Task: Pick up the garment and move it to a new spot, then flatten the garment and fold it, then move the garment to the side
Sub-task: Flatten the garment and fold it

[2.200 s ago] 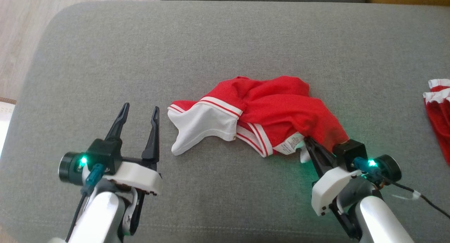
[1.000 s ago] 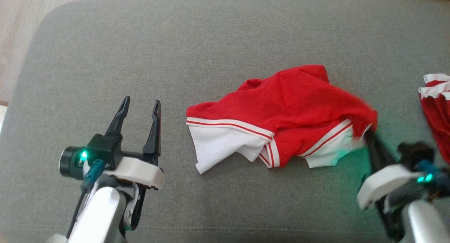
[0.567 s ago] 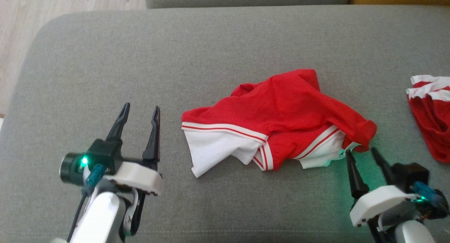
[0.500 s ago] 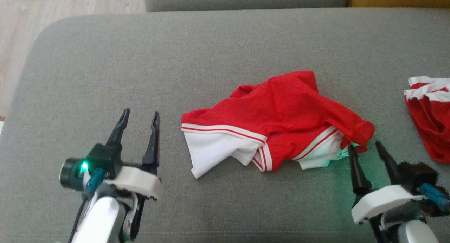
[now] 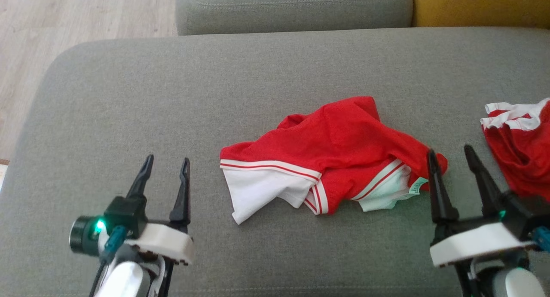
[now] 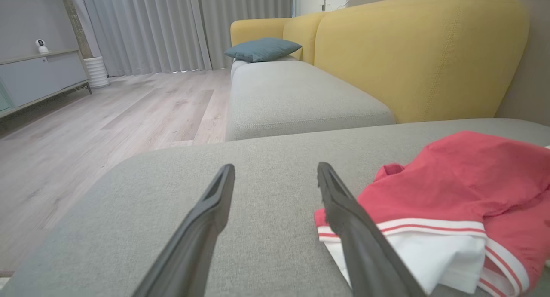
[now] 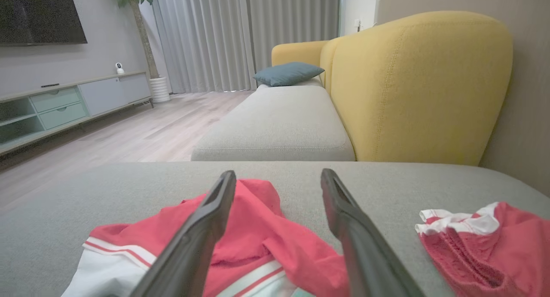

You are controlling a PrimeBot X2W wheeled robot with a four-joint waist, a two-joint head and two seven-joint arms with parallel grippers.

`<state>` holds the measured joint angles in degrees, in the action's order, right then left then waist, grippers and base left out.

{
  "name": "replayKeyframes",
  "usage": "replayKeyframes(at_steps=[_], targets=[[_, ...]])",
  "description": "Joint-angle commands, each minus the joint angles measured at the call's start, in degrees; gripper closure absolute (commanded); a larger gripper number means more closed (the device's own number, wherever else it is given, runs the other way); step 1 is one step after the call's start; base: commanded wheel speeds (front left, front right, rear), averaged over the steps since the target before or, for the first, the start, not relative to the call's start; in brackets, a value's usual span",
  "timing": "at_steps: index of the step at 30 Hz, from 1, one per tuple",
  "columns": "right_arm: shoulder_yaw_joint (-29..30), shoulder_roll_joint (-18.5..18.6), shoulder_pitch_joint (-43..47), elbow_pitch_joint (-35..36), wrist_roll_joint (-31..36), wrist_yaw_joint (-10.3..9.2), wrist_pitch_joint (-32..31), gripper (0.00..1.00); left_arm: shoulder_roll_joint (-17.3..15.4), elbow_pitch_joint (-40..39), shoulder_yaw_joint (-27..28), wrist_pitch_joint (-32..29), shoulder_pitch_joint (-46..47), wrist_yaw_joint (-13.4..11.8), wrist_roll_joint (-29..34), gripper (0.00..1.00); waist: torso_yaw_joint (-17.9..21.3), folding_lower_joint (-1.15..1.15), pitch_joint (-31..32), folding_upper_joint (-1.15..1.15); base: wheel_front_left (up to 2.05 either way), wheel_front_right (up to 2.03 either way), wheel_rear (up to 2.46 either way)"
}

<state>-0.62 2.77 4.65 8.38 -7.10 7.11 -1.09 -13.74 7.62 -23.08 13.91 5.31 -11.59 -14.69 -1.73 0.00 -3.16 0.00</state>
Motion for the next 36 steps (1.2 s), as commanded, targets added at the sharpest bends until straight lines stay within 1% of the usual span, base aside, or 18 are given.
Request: replayKeyframes(at_steps=[1, 13, 17, 19, 22, 29, 32, 36], targets=[[-1.48, 0.21, -0.58, 2.13, -0.59, 0.37, -0.25, 0.00, -1.32, -2.01, 2.39, -0.05, 1.41, -0.40, 0.20, 0.00, -0.08, 0.00, 0.13, 0.00, 0.00, 0.00, 0.00], [-1.45, 0.12, -0.03, 2.56, -1.65, 0.37, -1.01, 0.00, -1.69, -3.53, 1.98, -0.68, 0.82, -1.19, 0.05, 0.00, -0.29, 0.00, -0.19, 0.00, 0.00, 0.00, 0.00], [-1.46, 0.11, -0.15, 2.49, -1.90, 0.37, -1.05, 0.00, -1.69, -3.93, 1.16, -0.89, 1.49, -0.84, 0.34, 0.00, -0.25, 0.00, -0.40, 0.00, 0.00, 0.00, 0.00], [-1.57, 0.11, -0.22, 2.39, -2.13, 0.37, -1.12, 0.00, -1.58, -3.78, -0.01, -1.63, 2.28, -0.18, 0.78, 0.00, -0.13, 0.00, -0.65, 0.00, 0.00, 0.00, 0.00], [-1.95, 0.11, -0.54, 2.28, -2.25, 0.37, -1.17, 0.00, -0.59, -2.86, -2.40, -3.79, 3.73, 1.82, 0.40, 0.00, 0.37, 0.00, -1.39, 0.00, 0.00, 0.00, 0.00], [-2.66, 0.11, -1.42, 1.80, -2.60, 0.37, -1.24, 0.00, 1.90, 4.11, -7.76, -12.97, 4.62, 7.20, -3.08, 0.00, 2.19, 0.00, -3.58, 0.00, 0.00, 0.00, 0.00], [-2.70, 0.11, -1.71, 1.62, -2.80, 0.37, -1.28, 0.00, 2.45, 7.44, -8.51, -15.59, 4.75, 7.96, -4.21, 0.00, 2.80, 0.00, -4.43, 0.00, 0.00, 0.00, 0.00], [-2.63, 0.11, -2.04, 1.51, -3.00, 0.37, -1.25, 0.00, 3.12, 10.73, -8.44, -16.38, 5.82, 8.34, -5.22, 0.00, 3.31, 0.00, -5.34, 0.00, 0.00, 0.00, 0.00]])
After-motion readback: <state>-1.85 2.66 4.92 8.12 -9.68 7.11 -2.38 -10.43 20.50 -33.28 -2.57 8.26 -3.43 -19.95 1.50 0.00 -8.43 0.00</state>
